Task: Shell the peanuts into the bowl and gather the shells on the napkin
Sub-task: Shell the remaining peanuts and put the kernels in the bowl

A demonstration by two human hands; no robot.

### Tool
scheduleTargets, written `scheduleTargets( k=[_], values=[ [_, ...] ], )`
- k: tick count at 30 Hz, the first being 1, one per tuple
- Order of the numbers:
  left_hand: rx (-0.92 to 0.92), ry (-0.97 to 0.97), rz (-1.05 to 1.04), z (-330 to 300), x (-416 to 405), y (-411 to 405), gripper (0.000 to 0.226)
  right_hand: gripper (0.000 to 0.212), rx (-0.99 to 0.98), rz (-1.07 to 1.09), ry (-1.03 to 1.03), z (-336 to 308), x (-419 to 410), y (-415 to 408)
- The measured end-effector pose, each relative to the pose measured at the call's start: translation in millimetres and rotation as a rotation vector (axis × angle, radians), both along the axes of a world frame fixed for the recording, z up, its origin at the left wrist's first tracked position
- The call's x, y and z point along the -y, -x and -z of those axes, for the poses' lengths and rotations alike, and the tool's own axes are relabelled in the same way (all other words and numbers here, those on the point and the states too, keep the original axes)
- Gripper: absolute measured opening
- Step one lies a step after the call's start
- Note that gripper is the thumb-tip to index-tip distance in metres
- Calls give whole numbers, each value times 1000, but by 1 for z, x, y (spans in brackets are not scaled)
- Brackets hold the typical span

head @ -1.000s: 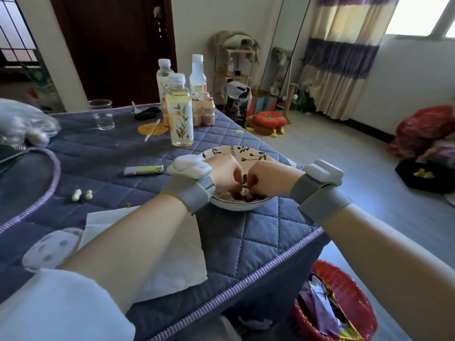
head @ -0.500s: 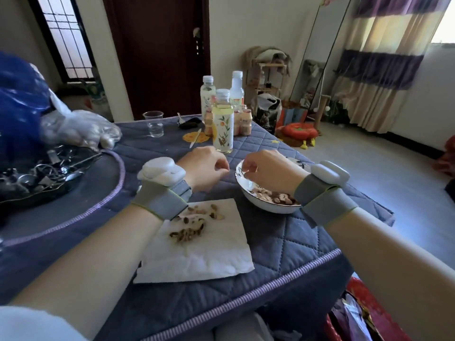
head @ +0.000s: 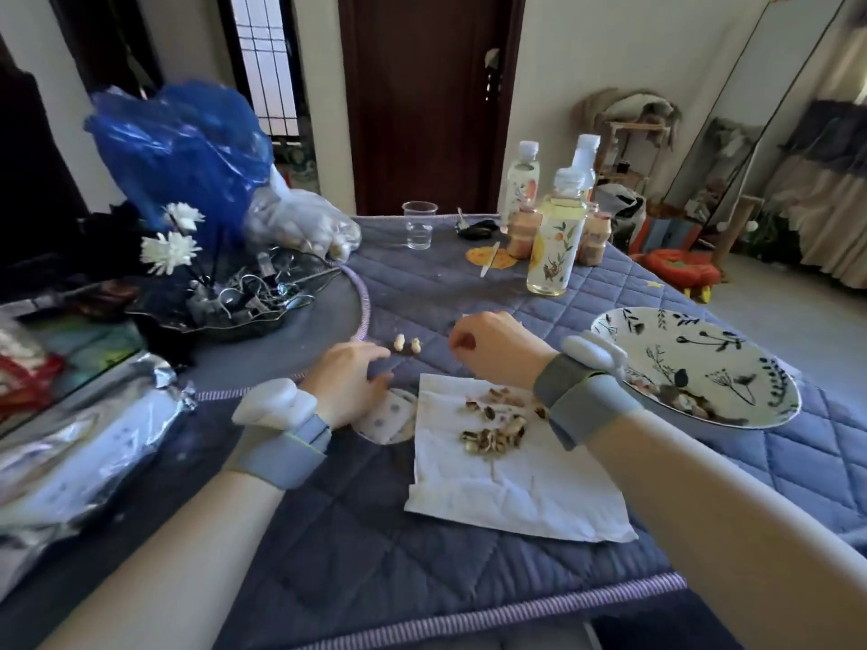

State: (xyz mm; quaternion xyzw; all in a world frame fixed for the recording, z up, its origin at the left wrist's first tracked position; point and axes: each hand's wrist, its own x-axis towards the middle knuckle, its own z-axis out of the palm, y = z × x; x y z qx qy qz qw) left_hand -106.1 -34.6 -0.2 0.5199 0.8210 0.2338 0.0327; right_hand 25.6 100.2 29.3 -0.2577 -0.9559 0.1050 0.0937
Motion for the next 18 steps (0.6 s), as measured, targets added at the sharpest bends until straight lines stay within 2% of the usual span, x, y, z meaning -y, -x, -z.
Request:
scheduleTargets(
  k=[2,7,12,18],
  values=[
    [2,5,31,6,1,-2,24,25,-9,29,23,2,1,8],
    [-50,100,46,11,0,-1,51,28,-8,58,115,14,-1,39],
    [-44,39,61,12,-2,3,38,41,23,56,130,21,-4,56],
    [-14,-18,58,11,-1,4,37,34,37,5,98,23,-2,67]
  ],
)
